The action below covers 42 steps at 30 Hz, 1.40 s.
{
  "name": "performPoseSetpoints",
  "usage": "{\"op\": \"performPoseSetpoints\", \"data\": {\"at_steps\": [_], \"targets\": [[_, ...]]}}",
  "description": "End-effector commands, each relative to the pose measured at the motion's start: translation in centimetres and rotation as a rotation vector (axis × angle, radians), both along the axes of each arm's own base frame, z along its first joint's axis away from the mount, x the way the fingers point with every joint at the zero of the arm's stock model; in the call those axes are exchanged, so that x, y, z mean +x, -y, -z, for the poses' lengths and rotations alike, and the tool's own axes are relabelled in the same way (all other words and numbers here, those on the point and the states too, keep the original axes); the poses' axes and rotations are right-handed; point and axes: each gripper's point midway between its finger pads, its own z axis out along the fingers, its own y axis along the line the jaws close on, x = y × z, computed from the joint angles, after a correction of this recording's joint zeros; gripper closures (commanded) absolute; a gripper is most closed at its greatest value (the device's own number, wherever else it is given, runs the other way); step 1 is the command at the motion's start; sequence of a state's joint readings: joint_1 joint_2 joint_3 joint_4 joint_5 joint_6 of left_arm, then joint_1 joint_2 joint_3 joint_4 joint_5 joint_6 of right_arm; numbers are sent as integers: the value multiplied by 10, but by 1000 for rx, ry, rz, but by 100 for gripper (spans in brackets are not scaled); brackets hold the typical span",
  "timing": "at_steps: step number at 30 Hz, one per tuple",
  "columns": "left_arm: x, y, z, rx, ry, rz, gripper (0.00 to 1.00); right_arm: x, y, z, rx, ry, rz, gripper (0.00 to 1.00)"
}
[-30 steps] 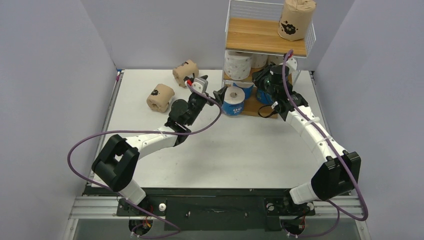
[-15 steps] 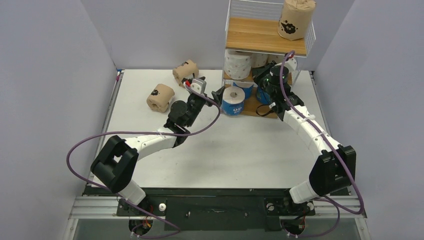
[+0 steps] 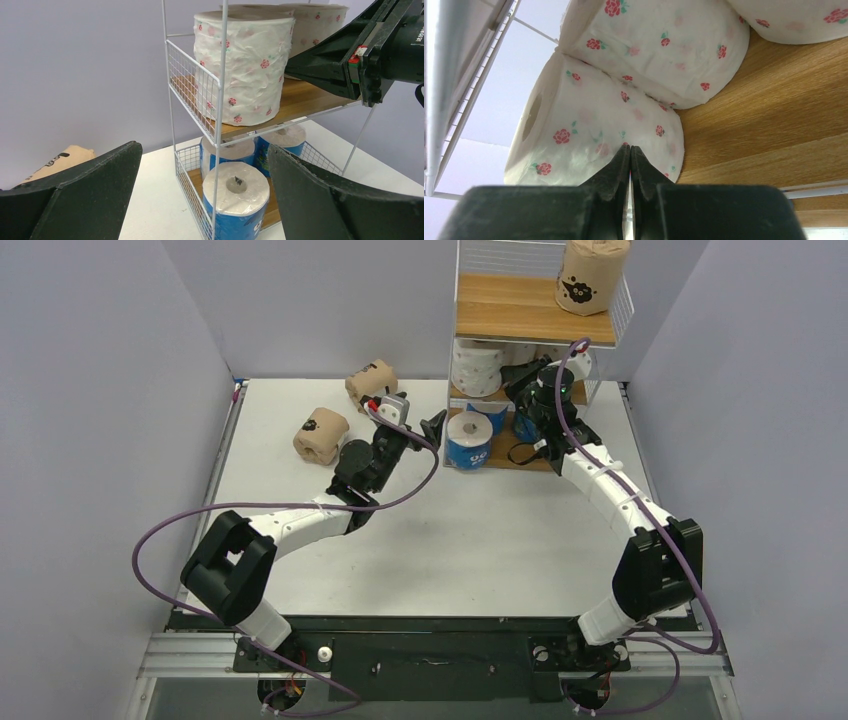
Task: Place and organize the paper towels onto the shelf
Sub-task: Adjust the paper towel on the shelf.
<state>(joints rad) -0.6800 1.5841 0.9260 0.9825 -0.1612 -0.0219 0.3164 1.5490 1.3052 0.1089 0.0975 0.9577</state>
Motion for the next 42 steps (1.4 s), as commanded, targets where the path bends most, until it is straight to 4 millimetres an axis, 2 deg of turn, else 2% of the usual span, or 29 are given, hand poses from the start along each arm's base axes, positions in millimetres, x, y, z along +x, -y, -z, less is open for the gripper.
{"op": "performPoseSetpoints", "data": {"at_steps": [1,6,10,23,28,30,31,32,33,34,35,36,37,38,39,40,41,42], "targets": [[-4,-10,-23,-45,38,-13,4,1,-26,0,16,1,-88,100],[-5,-10,-22,-47,35,-10,4,-2,-35,3,18,-7,-105,100],[-5,-10,-23,-48,37,-11,4,-5,-33,4,11,-14,-103,100],[-6,-15,-31,-70,42,-22,4,-40,9,-38,-20,49,-20,100],[-6,-21,-37,-88,35,-33,4,-74,29,-51,-43,62,6,100],[-8,-23,-41,-98,31,-37,4,-89,36,-52,-76,55,9,95],[-9,-25,-42,-101,28,-44,4,-95,39,-45,-93,29,10,92],[-11,-28,-45,-106,28,-47,4,-106,43,-52,-106,47,9,90],[-12,-30,-45,-108,25,-53,4,-113,45,-48,-120,32,5,86],[-14,-34,-49,-115,23,-62,4,-124,49,-51,-127,44,5,85],[-14,-37,-48,-116,16,-76,4,-130,50,-42,-141,27,-8,82],[-17,-42,-50,-119,12,-87,4,-141,52,-50,-146,57,-17,81],[-17,-46,-50,-121,3,-104,4,-148,52,-43,-158,47,-34,78],[-19,-51,-51,-121,-7,-118,4,-160,55,-50,-167,77,-41,77],[-22,-60,-51,-121,-22,-144,4,-167,53,-42,-179,64,-62,73],[-22,-66,-51,-124,-30,-161,4,-178,55,-47,-192,91,-73,71],[-24,-76,-51,-126,-49,-193,4,-185,54,-35,-206,69,-88,67],[-23,-84,-50,-138,-63,-214,4,-197,57,-39,-220,96,-95,64]]}}
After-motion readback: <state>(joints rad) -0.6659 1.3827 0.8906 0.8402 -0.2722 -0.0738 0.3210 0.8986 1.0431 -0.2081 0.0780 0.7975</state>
